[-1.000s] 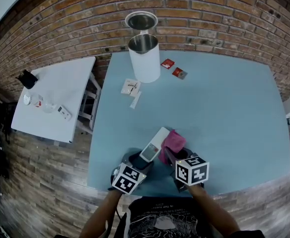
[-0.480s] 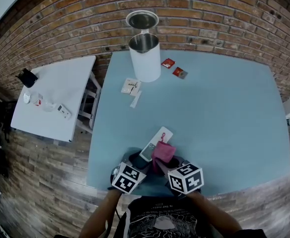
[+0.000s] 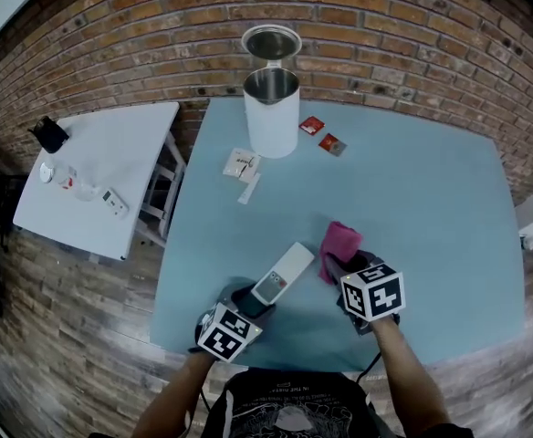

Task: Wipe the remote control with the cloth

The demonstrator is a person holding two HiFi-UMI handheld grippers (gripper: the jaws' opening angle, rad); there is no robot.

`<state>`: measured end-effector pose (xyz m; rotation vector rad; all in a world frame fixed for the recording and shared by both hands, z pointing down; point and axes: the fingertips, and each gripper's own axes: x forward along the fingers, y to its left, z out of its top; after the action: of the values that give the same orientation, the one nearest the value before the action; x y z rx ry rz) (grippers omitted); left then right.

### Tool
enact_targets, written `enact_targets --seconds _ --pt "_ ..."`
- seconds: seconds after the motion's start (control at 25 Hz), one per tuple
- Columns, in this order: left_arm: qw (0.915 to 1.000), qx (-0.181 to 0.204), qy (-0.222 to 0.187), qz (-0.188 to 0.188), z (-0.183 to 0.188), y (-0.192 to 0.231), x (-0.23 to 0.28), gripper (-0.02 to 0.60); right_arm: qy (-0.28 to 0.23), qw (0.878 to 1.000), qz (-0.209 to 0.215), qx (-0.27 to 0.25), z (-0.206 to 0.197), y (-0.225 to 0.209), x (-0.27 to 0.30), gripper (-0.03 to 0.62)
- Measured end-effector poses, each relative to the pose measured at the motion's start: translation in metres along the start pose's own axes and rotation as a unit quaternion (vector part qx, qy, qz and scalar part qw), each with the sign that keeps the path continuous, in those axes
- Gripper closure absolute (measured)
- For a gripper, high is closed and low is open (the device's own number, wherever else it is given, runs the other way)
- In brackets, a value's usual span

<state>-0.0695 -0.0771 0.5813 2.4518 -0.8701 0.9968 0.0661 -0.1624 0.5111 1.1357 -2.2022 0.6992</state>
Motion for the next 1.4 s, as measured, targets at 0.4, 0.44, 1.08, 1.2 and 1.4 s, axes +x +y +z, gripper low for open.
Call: enact_targets --seconds 0.4,0.44,1.08,1.2,1.4 --pt "1.0000 -0.001 0.005 -0.004 0.005 -0.001 0.000 0.324 0.058 0.997 0.032 -0.038 0.006 -0.022 0.040 0.525" --pt "1.0000 -0.001 0.004 -0.005 0.006 -0.001 0.000 0.322 0.057 0.997 0.035 -0.037 0.010 -0.021 0.045 0.525" --pt "1.0000 -0.001 0.002 0.000 0.009 0.000 0.002 0.322 0.067 0.992 0.054 -0.095 0.041 -0.015 0.089 0.525" --pt "1.0000 0.000 0.001 -0.001 0.010 0.000 0.001 0.322 0.066 0.991 0.055 -0.099 0.046 -0.012 0.095 0.525" --pt "1.0000 0.001 0.001 -0.001 0.010 0.000 0.003 0.322 0.062 0.990 0.064 -0.108 0.055 -0.009 0.106 0.525"
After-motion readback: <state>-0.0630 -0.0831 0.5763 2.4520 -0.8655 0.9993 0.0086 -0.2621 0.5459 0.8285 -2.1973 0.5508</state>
